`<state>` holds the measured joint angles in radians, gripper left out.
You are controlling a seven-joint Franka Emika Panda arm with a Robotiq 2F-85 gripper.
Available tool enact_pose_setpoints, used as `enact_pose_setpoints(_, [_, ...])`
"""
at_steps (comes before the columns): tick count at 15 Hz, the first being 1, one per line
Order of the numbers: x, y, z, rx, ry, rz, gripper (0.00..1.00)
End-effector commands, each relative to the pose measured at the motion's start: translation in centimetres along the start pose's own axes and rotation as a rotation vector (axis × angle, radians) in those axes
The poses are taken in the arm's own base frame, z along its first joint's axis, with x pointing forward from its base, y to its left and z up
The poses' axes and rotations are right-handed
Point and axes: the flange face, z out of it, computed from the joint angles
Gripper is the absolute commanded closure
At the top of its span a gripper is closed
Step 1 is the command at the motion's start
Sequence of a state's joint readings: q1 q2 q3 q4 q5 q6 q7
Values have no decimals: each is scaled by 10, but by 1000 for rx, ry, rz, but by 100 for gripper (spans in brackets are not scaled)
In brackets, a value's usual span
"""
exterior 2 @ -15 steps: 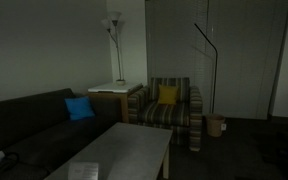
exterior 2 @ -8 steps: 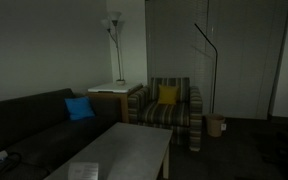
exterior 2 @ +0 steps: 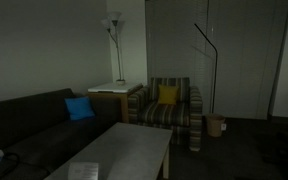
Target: Use the spoon to stir in the cup
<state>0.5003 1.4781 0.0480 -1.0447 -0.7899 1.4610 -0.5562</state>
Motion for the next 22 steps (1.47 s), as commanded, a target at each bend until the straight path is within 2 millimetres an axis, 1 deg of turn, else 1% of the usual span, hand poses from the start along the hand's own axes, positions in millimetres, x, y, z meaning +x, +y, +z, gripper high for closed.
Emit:
enact_pose_setpoints(1, [-3,-7,0,10,-51,-17,96])
enact_pose_setpoints(9, [13,-4,-15,-60,72,-34,96])
enact_pose_setpoints(22, [5,-5,-17,-33,29,91,96])
